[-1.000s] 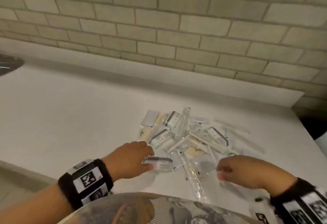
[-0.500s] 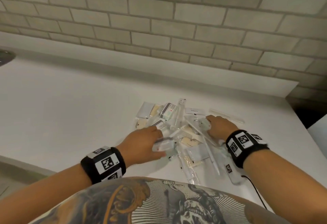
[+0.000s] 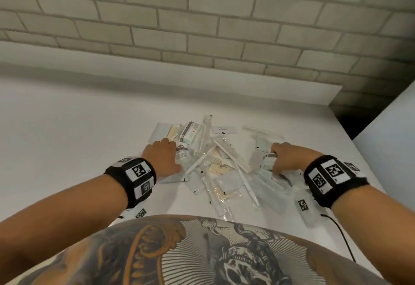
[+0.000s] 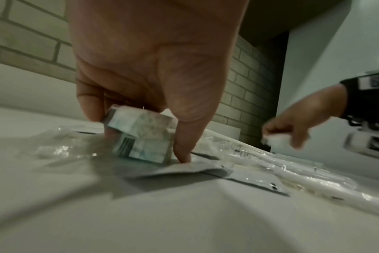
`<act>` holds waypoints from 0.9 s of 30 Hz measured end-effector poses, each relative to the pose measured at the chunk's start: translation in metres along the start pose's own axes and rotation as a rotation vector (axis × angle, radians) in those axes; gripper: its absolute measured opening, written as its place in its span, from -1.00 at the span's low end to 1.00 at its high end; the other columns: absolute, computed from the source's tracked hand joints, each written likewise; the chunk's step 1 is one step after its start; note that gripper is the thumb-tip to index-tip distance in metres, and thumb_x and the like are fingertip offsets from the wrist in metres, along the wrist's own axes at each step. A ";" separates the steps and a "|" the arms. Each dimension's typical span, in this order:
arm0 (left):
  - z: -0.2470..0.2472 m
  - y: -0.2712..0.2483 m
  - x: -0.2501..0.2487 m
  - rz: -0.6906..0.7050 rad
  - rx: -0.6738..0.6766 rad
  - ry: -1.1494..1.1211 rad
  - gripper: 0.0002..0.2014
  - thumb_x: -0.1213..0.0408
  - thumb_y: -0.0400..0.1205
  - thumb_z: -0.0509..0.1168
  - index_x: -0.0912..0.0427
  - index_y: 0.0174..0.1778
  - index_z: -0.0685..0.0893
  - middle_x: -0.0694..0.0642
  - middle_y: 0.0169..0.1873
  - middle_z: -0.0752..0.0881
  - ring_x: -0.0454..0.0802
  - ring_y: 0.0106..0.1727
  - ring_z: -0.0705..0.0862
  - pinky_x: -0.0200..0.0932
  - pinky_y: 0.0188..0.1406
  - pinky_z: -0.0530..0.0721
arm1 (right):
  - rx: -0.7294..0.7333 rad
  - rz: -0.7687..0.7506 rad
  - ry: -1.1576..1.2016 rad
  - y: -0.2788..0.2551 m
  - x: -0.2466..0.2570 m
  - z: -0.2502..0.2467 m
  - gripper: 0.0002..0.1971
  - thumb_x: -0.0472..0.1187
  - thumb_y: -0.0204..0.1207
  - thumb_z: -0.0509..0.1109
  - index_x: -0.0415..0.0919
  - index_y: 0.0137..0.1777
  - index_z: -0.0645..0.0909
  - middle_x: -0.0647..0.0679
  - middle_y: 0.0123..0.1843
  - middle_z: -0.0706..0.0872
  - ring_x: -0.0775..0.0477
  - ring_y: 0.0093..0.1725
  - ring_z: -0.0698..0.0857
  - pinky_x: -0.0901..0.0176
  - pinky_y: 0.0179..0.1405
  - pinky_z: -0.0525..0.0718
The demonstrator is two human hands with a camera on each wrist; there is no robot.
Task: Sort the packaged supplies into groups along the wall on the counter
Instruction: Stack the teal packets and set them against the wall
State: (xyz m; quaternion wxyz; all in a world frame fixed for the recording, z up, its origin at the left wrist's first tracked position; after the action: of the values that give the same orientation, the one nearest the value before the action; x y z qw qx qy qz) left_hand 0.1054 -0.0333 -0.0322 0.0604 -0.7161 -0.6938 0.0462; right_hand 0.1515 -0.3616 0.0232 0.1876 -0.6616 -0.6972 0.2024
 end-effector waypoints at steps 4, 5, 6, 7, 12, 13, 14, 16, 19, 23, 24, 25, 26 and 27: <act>-0.009 0.004 -0.006 0.029 -0.031 0.023 -0.49 -0.14 0.49 0.28 0.16 0.22 0.56 0.11 0.10 0.58 0.11 0.09 0.64 -0.07 0.00 0.53 | 0.049 0.014 0.007 -0.002 -0.005 0.031 -0.25 -0.01 0.17 0.62 -0.10 0.36 0.40 -0.07 0.20 0.51 -0.12 0.05 0.65 -0.01 0.05 0.73; -0.012 0.005 -0.008 0.030 -0.042 0.006 -0.50 -0.11 0.49 0.28 0.16 0.23 0.56 0.12 0.11 0.58 0.12 0.10 0.63 -0.08 -0.02 0.51 | 0.031 0.013 0.025 -0.001 -0.006 0.035 -0.27 -0.04 0.18 0.59 -0.11 0.36 0.40 -0.07 0.18 0.51 -0.11 0.04 0.64 0.01 0.03 0.73; -0.016 0.006 -0.009 0.028 -0.047 -0.031 -0.50 -0.09 0.50 0.28 0.17 0.25 0.54 0.12 0.12 0.56 0.12 0.12 0.62 -0.09 -0.02 0.51 | 0.015 0.011 0.035 -0.001 -0.007 0.037 -0.29 -0.07 0.18 0.56 -0.11 0.36 0.41 -0.06 0.17 0.50 -0.11 0.04 0.63 0.05 -0.01 0.72; -0.021 0.007 -0.011 0.021 -0.049 -0.084 -0.49 -0.08 0.51 0.27 0.17 0.28 0.52 0.13 0.14 0.54 0.12 0.15 0.61 -0.10 -0.02 0.52 | 0.004 0.008 0.039 -0.002 -0.007 0.038 -0.31 -0.09 0.19 0.53 -0.11 0.35 0.41 -0.05 0.16 0.50 -0.10 0.03 0.62 0.10 -0.08 0.69; -0.050 0.044 -0.023 -0.029 -0.075 -0.303 -0.49 -0.02 0.54 0.29 0.22 0.30 0.45 0.18 0.18 0.52 0.16 0.17 0.60 -0.10 -0.04 0.53 | -0.012 -0.014 0.025 0.000 -0.007 0.039 -0.38 -0.13 0.23 0.47 -0.11 0.33 0.40 -0.02 0.10 0.50 -0.06 0.00 0.61 0.21 -0.21 0.60; -0.052 0.055 -0.025 -0.049 -0.059 -0.345 -0.50 -0.01 0.54 0.30 0.22 0.29 0.45 0.19 0.18 0.52 0.16 0.16 0.60 -0.09 -0.04 0.54 | -0.013 -0.014 0.020 0.001 -0.006 0.039 -0.38 -0.14 0.24 0.47 -0.11 0.34 0.39 -0.02 0.10 0.50 -0.05 0.00 0.61 0.20 -0.17 0.63; -0.052 0.065 -0.028 -0.063 -0.030 -0.364 -0.49 0.01 0.54 0.30 0.23 0.32 0.44 0.20 0.20 0.53 0.16 0.17 0.61 -0.07 -0.01 0.57 | -0.011 -0.016 0.015 0.002 -0.006 0.038 -0.37 -0.14 0.25 0.47 -0.12 0.35 0.39 -0.01 0.09 0.51 -0.05 0.00 0.62 0.20 -0.15 0.65; -0.047 0.080 -0.034 -0.084 0.050 -0.320 -0.45 0.02 0.54 0.31 0.23 0.38 0.41 0.21 0.27 0.54 0.18 0.23 0.60 -0.01 0.12 0.62 | -0.017 -0.023 0.005 0.003 -0.006 0.039 -0.36 -0.13 0.25 0.47 -0.11 0.36 0.39 0.00 0.08 0.51 -0.03 -0.01 0.62 0.22 -0.17 0.64; -0.033 0.090 -0.043 -0.115 0.057 -0.151 -0.47 0.04 0.58 0.28 0.21 0.41 0.38 0.23 0.30 0.48 0.21 0.29 0.54 0.05 0.23 0.60 | -0.023 -0.022 0.002 0.006 -0.007 0.040 -0.34 -0.12 0.26 0.49 -0.09 0.39 0.37 0.02 0.08 0.49 -0.02 -0.01 0.61 0.25 -0.23 0.57; -0.023 0.097 -0.045 -0.139 0.064 -0.076 -0.43 0.09 0.54 0.33 0.15 0.41 0.30 0.22 0.25 0.47 0.21 0.26 0.52 0.07 0.17 0.63 | -0.023 -0.027 -0.025 0.010 -0.008 0.041 -0.32 -0.10 0.27 0.50 -0.09 0.41 0.37 0.03 0.12 0.50 0.00 0.01 0.61 0.23 -0.11 0.64; -0.023 0.096 -0.043 -0.141 0.075 -0.090 -0.43 0.10 0.52 0.35 0.14 0.40 0.30 0.22 0.21 0.51 0.21 0.22 0.55 0.08 0.14 0.65 | -0.020 -0.032 -0.031 0.010 -0.008 0.041 -0.33 -0.10 0.27 0.50 -0.09 0.40 0.37 0.03 0.13 0.51 0.01 0.01 0.62 0.22 -0.09 0.65; -0.024 0.095 -0.041 -0.134 0.074 -0.093 -0.44 0.13 0.50 0.36 0.15 0.37 0.31 0.21 0.16 0.56 0.20 0.17 0.60 0.06 0.09 0.66 | -0.018 -0.038 -0.035 0.010 -0.008 0.041 -0.33 -0.09 0.27 0.50 -0.09 0.39 0.38 0.03 0.13 0.51 0.01 0.00 0.62 0.22 -0.08 0.66; -0.024 0.093 -0.040 -0.116 0.054 -0.082 -0.47 0.17 0.50 0.35 0.17 0.34 0.34 0.19 0.11 0.60 0.19 0.11 0.63 0.02 0.02 0.64 | -0.019 -0.043 -0.036 0.010 -0.009 0.042 -0.34 -0.08 0.26 0.50 -0.08 0.38 0.38 0.04 0.12 0.52 0.03 -0.01 0.62 0.22 -0.07 0.67; -0.025 0.089 -0.038 -0.091 0.021 -0.069 -0.51 0.20 0.49 0.33 0.18 0.30 0.36 0.17 0.07 0.64 0.17 0.05 0.66 -0.03 -0.06 0.60 | -0.020 -0.049 -0.035 0.010 -0.009 0.042 -0.35 -0.07 0.25 0.50 -0.07 0.36 0.39 0.05 0.11 0.52 0.04 -0.02 0.62 0.22 -0.07 0.67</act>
State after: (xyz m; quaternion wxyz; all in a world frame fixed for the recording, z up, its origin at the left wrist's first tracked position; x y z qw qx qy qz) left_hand 0.1958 -0.0750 -0.0216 0.0460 -0.6813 -0.7267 0.0752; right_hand 0.1386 -0.3717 -0.0178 0.1738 -0.6426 -0.7183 0.2024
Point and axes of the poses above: each hand's wrist, its own y-axis towards the middle knuckle, its own z-axis out of the palm, x = y × z, the point moved 1 cm from there along y, towards the middle knuckle
